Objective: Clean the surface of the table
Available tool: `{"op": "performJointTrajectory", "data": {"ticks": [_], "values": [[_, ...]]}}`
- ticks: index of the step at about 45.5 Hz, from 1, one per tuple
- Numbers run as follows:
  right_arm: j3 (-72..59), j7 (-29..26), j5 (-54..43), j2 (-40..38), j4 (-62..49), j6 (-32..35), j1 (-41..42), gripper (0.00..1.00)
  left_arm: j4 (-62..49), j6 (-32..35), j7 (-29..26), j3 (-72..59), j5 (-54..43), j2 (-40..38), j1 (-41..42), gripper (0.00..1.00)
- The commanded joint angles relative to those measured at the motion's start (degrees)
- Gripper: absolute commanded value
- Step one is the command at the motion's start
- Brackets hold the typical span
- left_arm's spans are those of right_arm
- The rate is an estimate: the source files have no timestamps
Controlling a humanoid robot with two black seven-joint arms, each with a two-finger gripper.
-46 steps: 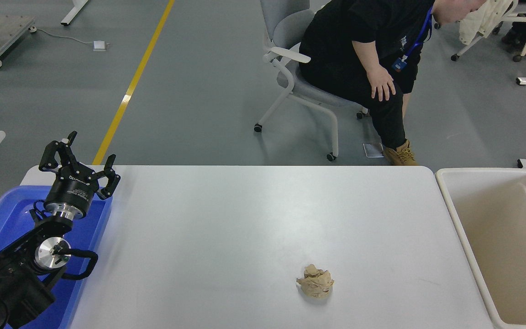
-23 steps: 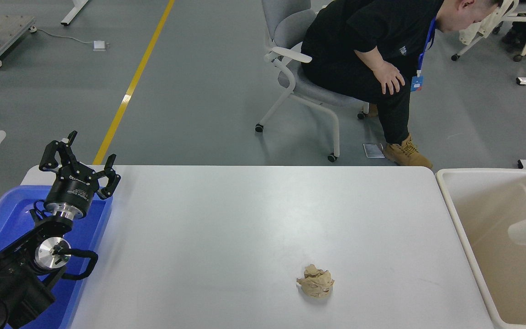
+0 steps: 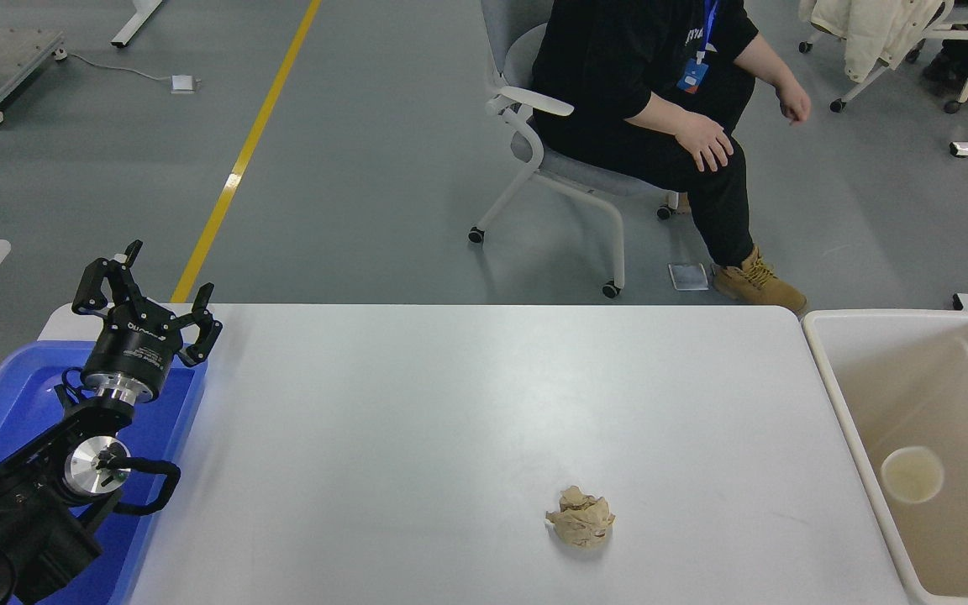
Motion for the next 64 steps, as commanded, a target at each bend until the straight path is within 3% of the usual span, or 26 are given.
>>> {"op": "performJointTrajectory", "data": {"ticks": [1, 10, 20, 36, 54, 64], "values": [[0.86, -0.01, 3.14, -1.75, 1.29, 0.54, 1.27, 0.98, 0.0, 0.0, 0.0, 0.0, 0.0, 0.02, 0.0, 1.0], [5.24, -0.01, 4.64, -9.56, 9.63, 0.89, 7.51, 0.98, 0.0, 0.0, 0.0, 0.0, 0.0, 0.02, 0.0, 1.0], [23.16, 0.7, 4.99, -16.87, 20.36, 0.72, 10.06, 0.99, 0.0, 0.0, 0.0, 0.0, 0.0, 0.02, 0.0, 1.0], [46.29, 0.61, 5.08, -16.52, 22.12, 1.6, 12.61, 0.99, 0.0, 0.0, 0.0, 0.0, 0.0, 0.02, 0.0, 1.0], [64.83, 0.7, 5.08, -16.61, 34.86, 1.6, 12.26, 0.99, 0.0, 0.0, 0.0, 0.0, 0.0, -0.06, 0.0, 1.0], [78.81, 0.43, 5.08, -12.74, 43.12, 2.38, 7.08, 0.99, 0.0, 0.0, 0.0, 0.0, 0.0, -0.07, 0.0, 1.0]]}}
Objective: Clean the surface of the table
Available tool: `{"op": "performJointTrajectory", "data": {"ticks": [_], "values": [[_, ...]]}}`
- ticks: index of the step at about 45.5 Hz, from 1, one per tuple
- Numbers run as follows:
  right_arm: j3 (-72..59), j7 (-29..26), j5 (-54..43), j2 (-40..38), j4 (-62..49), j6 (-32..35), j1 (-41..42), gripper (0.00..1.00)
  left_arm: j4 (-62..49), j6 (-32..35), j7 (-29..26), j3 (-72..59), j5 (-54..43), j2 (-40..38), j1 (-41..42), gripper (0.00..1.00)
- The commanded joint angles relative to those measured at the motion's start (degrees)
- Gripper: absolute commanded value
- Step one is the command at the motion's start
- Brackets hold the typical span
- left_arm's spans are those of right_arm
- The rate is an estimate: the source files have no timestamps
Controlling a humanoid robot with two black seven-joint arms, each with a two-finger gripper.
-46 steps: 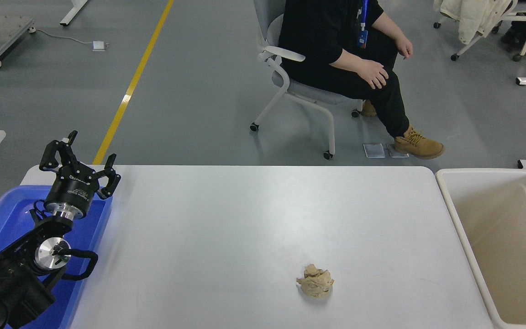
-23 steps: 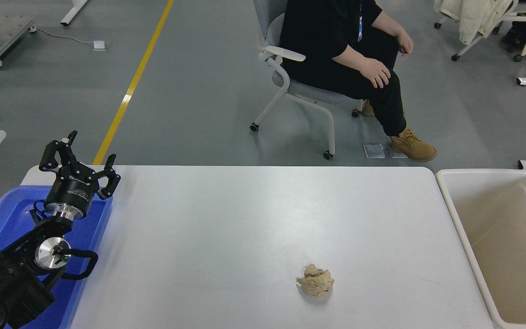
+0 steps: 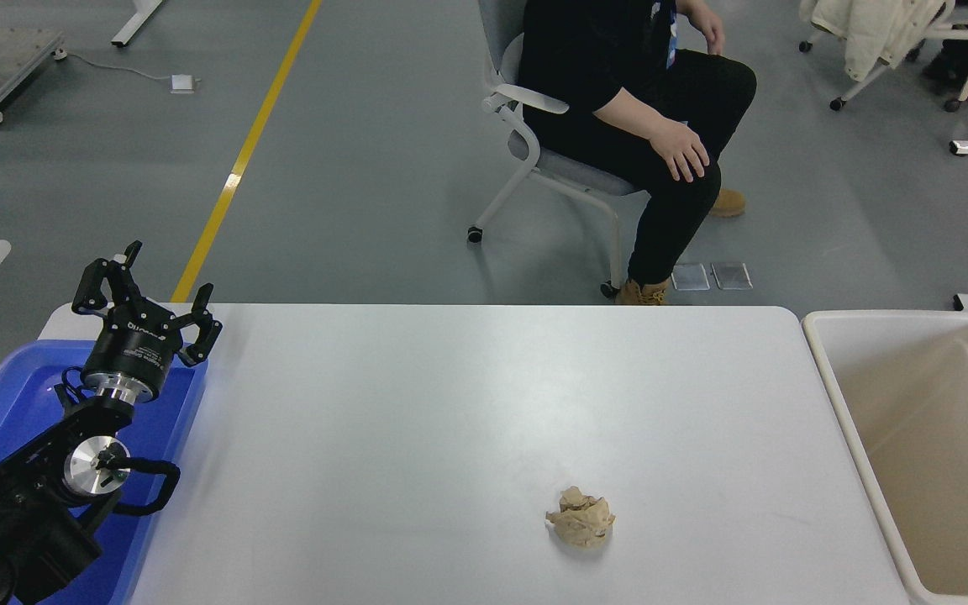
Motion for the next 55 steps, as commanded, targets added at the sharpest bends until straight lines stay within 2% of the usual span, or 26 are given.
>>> {"op": "performJointTrajectory", "data": {"ticks": [1, 7, 16, 24, 42, 55], "values": [[15.05, -0.44, -0.04, 3.06, 8.75, 1.08, -4.27, 0.99, -0.01, 0.0, 0.0, 0.0, 0.0, 0.01, 0.0, 1.0], [17.07, -1.41, 0.92, 3.95, 11.4, 4.86, -6.03, 0.99, -0.01, 0.0, 0.0, 0.0, 0.0, -0.08, 0.0, 1.0], [17.25, -5.89, 7.52, 4.47, 11.93, 7.41, -8.14, 0.99, -0.01, 0.0, 0.0, 0.0, 0.0, 0.01, 0.0, 1.0], [17.25, -6.07, 8.05, 7.28, 11.93, 9.52, -10.34, 0.99, -0.01, 0.0, 0.0, 0.0, 0.0, -0.08, 0.0, 1.0], [15.85, -4.93, 7.96, 15.28, 11.93, 10.4, -15.61, 0.99, -0.01, 0.0, 0.0, 0.0, 0.0, -0.08, 0.0, 1.0], [12.86, 0.61, 7.87, 18.88, 11.75, 10.4, -18.51, 0.99, -0.01, 0.0, 0.0, 0.0, 0.0, 0.01, 0.0, 1.0]]}}
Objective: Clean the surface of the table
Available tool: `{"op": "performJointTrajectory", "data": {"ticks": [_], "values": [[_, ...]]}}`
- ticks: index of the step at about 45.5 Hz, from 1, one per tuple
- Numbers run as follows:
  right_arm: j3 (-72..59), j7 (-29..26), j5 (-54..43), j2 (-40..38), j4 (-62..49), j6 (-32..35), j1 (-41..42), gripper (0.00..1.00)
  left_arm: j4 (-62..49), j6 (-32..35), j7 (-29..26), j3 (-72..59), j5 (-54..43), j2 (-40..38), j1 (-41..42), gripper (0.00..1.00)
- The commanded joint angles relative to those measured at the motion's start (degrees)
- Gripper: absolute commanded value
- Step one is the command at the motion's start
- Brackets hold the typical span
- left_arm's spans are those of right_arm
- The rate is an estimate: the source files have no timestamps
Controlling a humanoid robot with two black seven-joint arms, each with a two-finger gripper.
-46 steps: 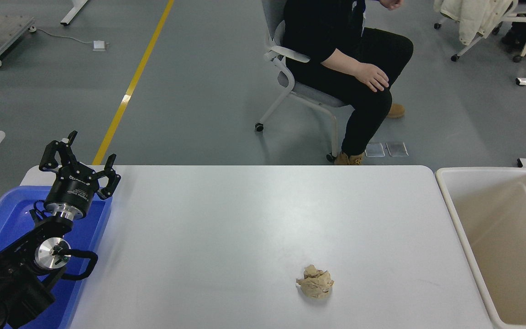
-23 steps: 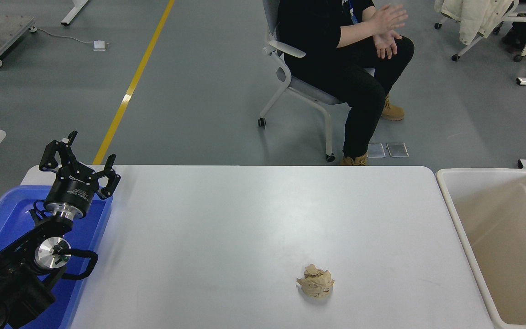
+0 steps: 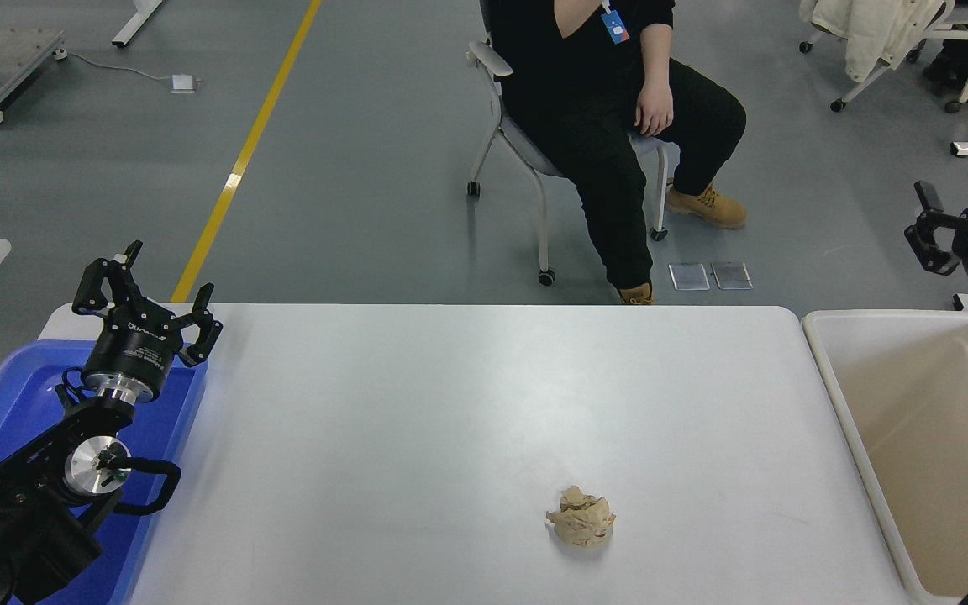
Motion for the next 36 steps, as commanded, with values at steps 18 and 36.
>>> {"op": "performJointTrajectory", "data": {"ticks": [18, 36], "values": [[-4.34, 6.22, -0.05, 5.74, -0.18, 0.09, -5.48, 0.99, 0.0, 0.0, 0.0, 0.0, 0.01, -0.05, 0.0, 1.0], [-7.77, 6.66, -0.05, 6.36, -0.97, 0.0, -5.83, 0.99, 0.0, 0.0, 0.0, 0.0, 0.01, 0.03, 0.0, 1.0]]}}
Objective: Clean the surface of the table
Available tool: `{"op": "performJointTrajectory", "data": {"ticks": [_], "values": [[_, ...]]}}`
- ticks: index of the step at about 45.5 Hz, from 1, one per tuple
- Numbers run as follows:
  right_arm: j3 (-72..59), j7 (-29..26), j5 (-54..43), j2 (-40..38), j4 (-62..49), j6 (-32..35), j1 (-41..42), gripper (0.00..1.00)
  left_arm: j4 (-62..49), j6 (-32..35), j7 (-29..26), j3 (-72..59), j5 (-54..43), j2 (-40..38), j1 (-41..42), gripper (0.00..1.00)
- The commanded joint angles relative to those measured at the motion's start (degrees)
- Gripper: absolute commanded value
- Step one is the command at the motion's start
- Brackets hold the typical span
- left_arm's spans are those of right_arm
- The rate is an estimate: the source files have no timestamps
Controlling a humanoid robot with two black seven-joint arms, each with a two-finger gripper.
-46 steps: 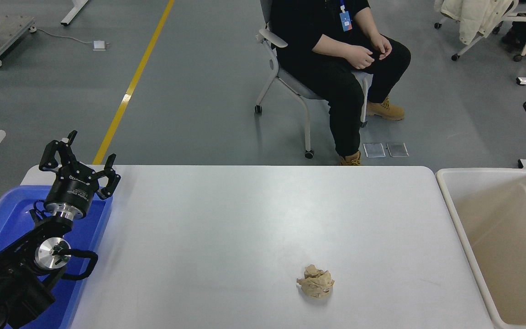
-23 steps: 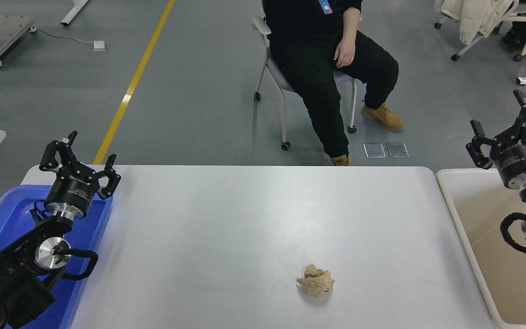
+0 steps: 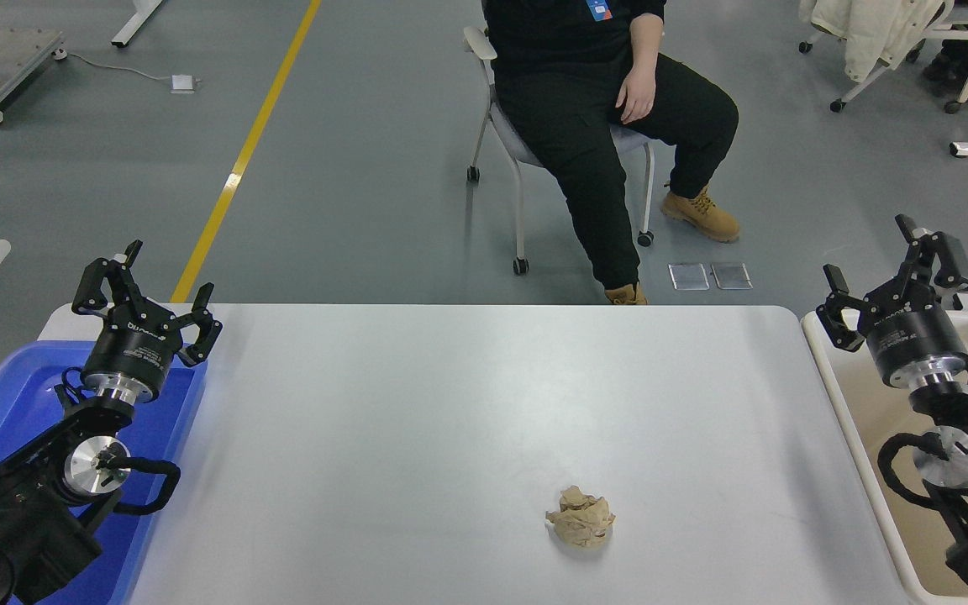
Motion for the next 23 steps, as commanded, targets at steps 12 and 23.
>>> {"op": "performJointTrajectory", "data": {"ticks": [12, 23], "values": [[-8.99, 0.53, 0.35, -1.84, -2.72, -0.36, 3.82, 0.99, -0.01, 0.0, 0.0, 0.0, 0.0, -0.07, 0.0, 1.0], [-24.54, 0.44, 6.49, -12.48, -4.66, -0.01, 11.03, 0.99, -0.01, 0.0, 0.0, 0.0, 0.0, 0.01, 0.0, 1.0]]}}
